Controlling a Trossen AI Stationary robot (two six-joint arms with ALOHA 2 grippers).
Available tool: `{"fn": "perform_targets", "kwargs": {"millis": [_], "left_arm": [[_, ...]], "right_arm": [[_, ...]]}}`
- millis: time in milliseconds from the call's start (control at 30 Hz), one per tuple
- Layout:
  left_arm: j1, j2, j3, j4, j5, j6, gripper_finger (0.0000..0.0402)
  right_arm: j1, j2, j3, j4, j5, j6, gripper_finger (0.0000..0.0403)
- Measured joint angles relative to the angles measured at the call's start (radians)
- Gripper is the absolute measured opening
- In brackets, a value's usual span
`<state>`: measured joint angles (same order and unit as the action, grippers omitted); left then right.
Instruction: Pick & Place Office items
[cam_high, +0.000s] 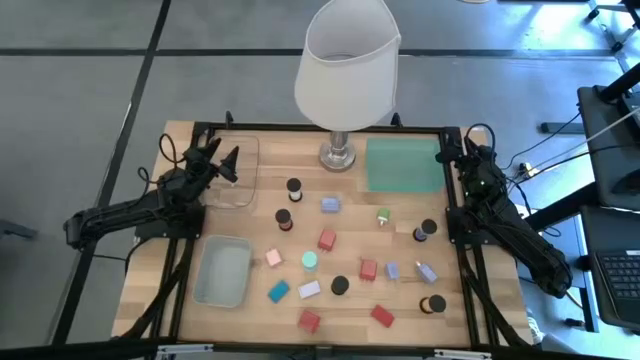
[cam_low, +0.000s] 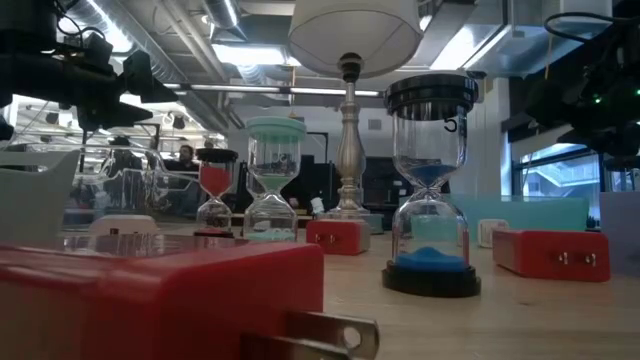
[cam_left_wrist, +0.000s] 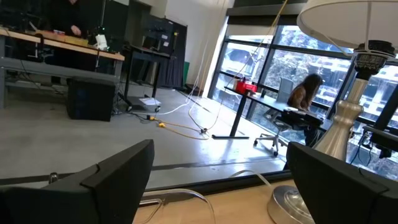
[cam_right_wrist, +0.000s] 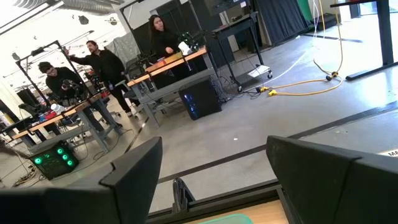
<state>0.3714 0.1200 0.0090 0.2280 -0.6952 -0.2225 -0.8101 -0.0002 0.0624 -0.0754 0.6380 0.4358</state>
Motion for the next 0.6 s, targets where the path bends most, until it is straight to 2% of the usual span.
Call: {"fn": "perform_targets", "kwargs": {"millis": [400, 467, 600], "left_arm": [[0.000, 0.000, 0.000, 0.000, 0.000, -0.002, 0.0363], [0.000, 0.000, 0.000, 0.000, 0.005, -0.041, 0.0363], [0.000, 0.000, 0.000, 0.000, 0.038, -0.183, 0.0363]], "right_arm": [[0.000, 0.000, 0.000, 0.000, 0.000, 0.000, 0.0290], [0.000, 0.000, 0.000, 0.000, -0.015, 0.005, 0.0290], [0.000, 0.000, 0.000, 0.000, -0.119, 0.090, 0.0290]]}}
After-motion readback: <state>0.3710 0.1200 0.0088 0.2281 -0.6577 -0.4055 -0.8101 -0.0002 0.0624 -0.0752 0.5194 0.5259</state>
